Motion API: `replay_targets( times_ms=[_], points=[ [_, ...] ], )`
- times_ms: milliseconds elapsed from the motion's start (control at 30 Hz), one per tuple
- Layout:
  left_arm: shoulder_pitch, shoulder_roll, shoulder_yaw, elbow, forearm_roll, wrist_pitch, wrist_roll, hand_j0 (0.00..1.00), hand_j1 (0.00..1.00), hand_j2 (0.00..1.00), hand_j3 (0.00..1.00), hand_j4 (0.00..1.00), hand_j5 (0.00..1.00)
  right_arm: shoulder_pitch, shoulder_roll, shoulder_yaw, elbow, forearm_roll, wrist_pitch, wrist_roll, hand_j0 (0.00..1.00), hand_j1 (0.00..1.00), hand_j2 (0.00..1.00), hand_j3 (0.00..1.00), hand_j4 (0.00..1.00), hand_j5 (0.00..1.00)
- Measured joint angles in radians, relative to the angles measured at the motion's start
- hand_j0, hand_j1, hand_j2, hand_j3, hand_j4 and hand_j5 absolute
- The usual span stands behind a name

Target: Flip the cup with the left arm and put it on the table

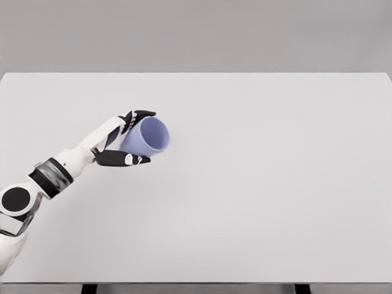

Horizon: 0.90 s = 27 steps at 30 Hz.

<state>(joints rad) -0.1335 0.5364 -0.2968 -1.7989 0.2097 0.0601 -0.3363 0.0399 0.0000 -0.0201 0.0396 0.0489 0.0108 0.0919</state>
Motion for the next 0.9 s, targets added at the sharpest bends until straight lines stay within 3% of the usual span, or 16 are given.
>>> replay_targets(
  times_ms=[333, 467, 633, 900],
  points=[
    [0.038, -0.042, 0.042, 0.001, 0.027, 0.000, -0.001, 0.90, 0.90, 0.90, 0.90, 0.90, 0.90, 0.000, 0.000, 0.000, 0.000, 0.000, 0.000, 0.000, 1.00, 1.00, 1.00, 1.00, 1.00, 1.00],
    [0.040, -0.047, 0.050, 0.002, 0.030, -0.001, -0.001, 1.00, 1.00, 1.00, 1.00, 1.00, 1.00, 0.000, 0.000, 0.000, 0.000, 0.000, 0.000, 0.000, 1.00, 1.00, 1.00, 1.00, 1.00, 1.00],
    [0.071, -0.046, 0.066, 0.007, 0.031, -0.001, -0.001, 1.00, 1.00, 1.00, 1.00, 1.00, 1.00, 0.000, 0.000, 0.000, 0.000, 0.000, 0.000, 0.000, 1.00, 1.00, 1.00, 1.00, 1.00, 1.00],
    [0.067, -0.040, 0.092, 0.018, 0.029, -0.002, -0.001, 1.00, 1.00, 1.00, 1.00, 1.00, 1.00, 0.000, 0.000, 0.000, 0.000, 0.000, 0.000, 0.000, 1.00, 1.00, 1.00, 1.00, 1.00, 1.00]
  ],
)
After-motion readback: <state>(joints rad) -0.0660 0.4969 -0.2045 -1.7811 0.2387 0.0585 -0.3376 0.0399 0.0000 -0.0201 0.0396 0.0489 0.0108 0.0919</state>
